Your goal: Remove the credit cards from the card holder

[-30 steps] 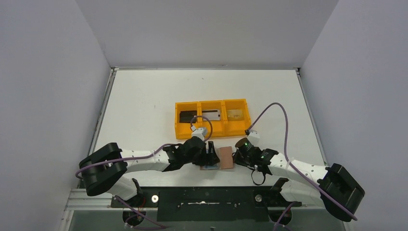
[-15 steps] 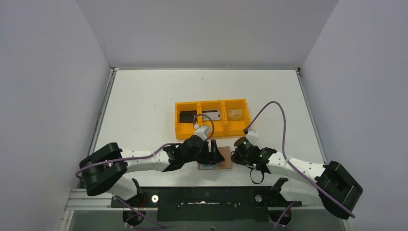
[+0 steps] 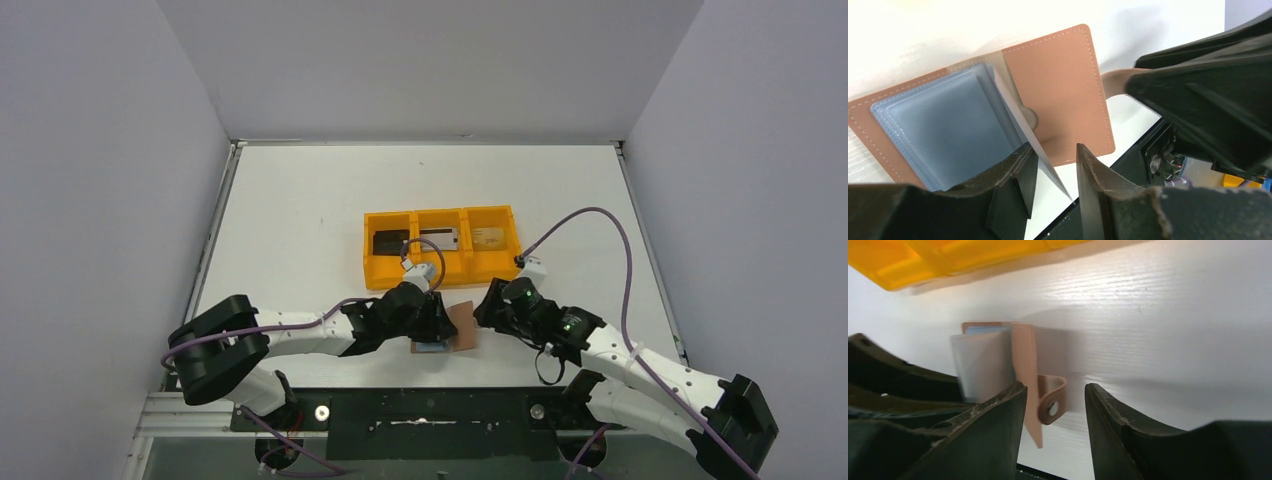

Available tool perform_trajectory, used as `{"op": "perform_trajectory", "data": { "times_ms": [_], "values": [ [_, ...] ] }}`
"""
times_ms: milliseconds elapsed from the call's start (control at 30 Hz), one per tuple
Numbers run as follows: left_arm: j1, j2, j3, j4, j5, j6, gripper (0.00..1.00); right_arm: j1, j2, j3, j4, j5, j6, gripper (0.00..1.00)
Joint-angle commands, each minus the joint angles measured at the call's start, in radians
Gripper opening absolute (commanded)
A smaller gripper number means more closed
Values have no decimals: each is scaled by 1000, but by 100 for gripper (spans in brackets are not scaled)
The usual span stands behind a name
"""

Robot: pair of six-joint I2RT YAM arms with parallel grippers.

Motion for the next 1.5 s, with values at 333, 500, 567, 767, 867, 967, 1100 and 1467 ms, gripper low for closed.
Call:
{"op": "perform_trajectory", "data": {
  "times_ms": [333,500,567,767,867,967,1100,1467],
  "values": [
    [1,-9,20,53,18,18,15,0,58,114,135,-131,-71,29],
    [1,-31,10,41,15,17,11,4,201,136,151,-147,-101,26],
    [1,-43,12,23,17,18,10,10,250,146,125,-125,-92,23],
    [-7,-81,-4,16,33,28,10,54,331,115,173,-153,-81,23],
    [-8,-89,-12,50,57,34,19,88,358,92,216,-132,-44,22],
    [-9,-55,-15,77,71,38,31,94,366,54,278,-125,-5,22],
    [-9,12,-11,120,87,21,34,92,323,29,236,-41,69,23],
    [-28,108,32,214,141,30,37,67,16,18,39,120,135,30]
  ]
}}
